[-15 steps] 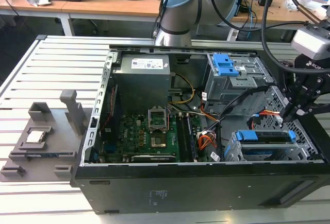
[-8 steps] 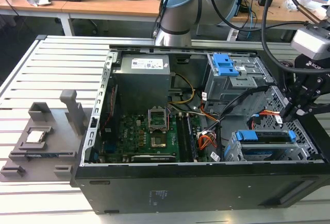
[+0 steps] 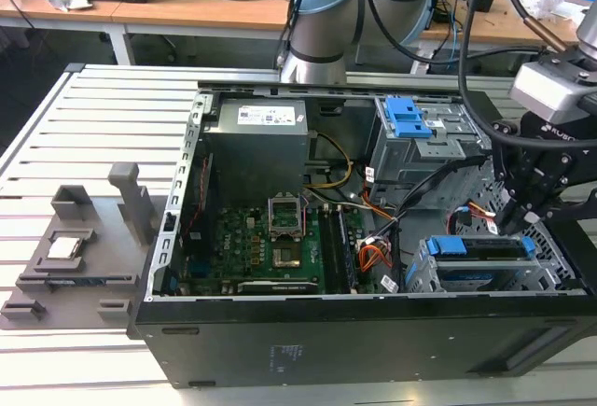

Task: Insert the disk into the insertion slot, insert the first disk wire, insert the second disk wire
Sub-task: 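Insert the first disk wire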

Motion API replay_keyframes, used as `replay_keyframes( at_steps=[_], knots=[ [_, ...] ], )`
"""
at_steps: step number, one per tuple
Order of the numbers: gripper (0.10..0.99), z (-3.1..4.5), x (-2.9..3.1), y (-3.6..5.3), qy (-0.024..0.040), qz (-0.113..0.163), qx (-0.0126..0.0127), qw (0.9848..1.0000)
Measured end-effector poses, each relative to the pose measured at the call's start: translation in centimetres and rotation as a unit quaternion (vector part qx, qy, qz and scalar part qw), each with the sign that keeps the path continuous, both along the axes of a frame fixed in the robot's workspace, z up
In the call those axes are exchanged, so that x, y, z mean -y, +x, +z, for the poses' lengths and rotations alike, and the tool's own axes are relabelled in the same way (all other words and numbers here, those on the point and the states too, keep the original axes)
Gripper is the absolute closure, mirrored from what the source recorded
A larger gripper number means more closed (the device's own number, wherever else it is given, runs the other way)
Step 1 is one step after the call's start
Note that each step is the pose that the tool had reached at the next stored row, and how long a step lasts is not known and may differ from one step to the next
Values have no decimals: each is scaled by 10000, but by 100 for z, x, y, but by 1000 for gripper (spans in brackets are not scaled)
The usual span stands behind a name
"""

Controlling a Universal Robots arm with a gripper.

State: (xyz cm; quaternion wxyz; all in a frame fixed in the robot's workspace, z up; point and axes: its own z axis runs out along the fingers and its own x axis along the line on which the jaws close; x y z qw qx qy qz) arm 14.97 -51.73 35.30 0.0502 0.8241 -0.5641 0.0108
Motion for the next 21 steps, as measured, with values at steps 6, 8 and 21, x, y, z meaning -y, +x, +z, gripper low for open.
replay_keyframes(
  at_steps=[6, 8, 21],
  knots=[
    [922, -14, 14, -41, -1, 0, 0, 10000],
    [922, -14, 14, -41, -1, -8, 0, 10000],
    [922, -15, 14, -40, -3, -902, 0, 9959]
  ],
)
